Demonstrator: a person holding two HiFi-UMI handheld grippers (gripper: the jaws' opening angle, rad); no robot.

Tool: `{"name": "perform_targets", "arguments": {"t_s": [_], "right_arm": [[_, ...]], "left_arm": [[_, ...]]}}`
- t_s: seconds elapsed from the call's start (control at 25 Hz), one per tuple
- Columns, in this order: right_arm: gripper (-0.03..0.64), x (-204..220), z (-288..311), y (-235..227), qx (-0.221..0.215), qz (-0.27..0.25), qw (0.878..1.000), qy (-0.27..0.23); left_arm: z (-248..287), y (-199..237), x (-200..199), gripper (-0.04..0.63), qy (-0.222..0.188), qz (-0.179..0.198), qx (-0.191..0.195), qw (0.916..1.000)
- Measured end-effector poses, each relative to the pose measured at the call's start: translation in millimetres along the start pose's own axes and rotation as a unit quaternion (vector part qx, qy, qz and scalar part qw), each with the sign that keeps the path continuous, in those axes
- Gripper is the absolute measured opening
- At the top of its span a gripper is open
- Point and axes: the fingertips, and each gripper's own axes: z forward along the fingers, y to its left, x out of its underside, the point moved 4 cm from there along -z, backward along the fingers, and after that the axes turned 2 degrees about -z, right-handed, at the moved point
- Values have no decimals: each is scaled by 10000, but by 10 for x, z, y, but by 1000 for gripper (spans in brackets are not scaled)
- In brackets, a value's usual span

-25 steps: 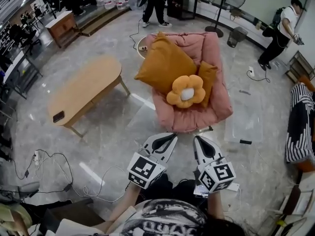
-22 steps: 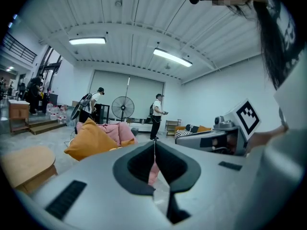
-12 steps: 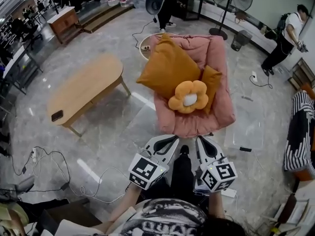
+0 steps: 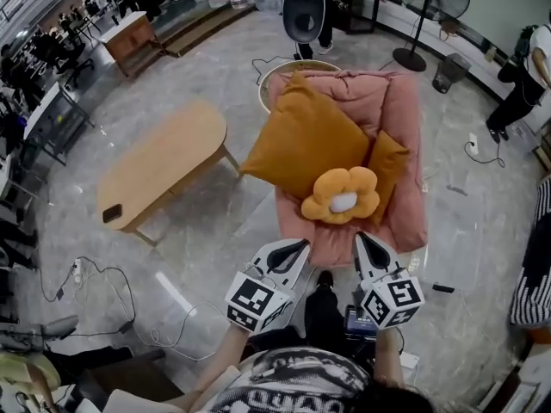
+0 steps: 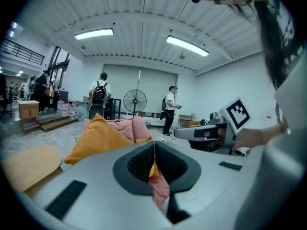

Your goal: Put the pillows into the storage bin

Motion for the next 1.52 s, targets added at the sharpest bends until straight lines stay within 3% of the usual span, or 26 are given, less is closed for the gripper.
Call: {"name": "perform_targets", "arguments": {"t_s": [0.24,0.44,0.68,0.88,1.0,1.12,1.24,1.44,1.52], "right_arm": [[0,-88,469,-723,-167,-9,9994,296],[0,90,894,-1134,-421,-238,9951,859],[2,377,1390,-1435,-862,-482,9855,1378],[55,643,1848,-1569,-1331,-1075,9679,1842],[168,783,2108,-1586,-1652,-1945,9403,2252],[283,950,2325,-1587,-1896,-3000,8965,2651],[360,1155,2556,-1576,-2082,-3642,8562,3014],[417,1559,2836,-1607,-2103,-4207,7995,3737],[416,1699,2904,-1655,-1970,-4343,7849,3957]], "left_arm": [[745,246,-238,14,178,-7,-225,9996],[1154,357,-286,14,400,-46,-369,9985],[1293,510,-278,14,609,-141,-748,9952],[1243,629,-213,14,705,-216,-1090,9913],[1183,665,-222,14,719,-257,-1245,9893],[1101,687,-182,14,701,-328,-1366,9876],[1016,733,-121,14,745,-328,-1449,9861],[870,831,-86,14,806,-414,-1367,9865],[820,911,-58,14,794,-407,-1313,9873]]}}
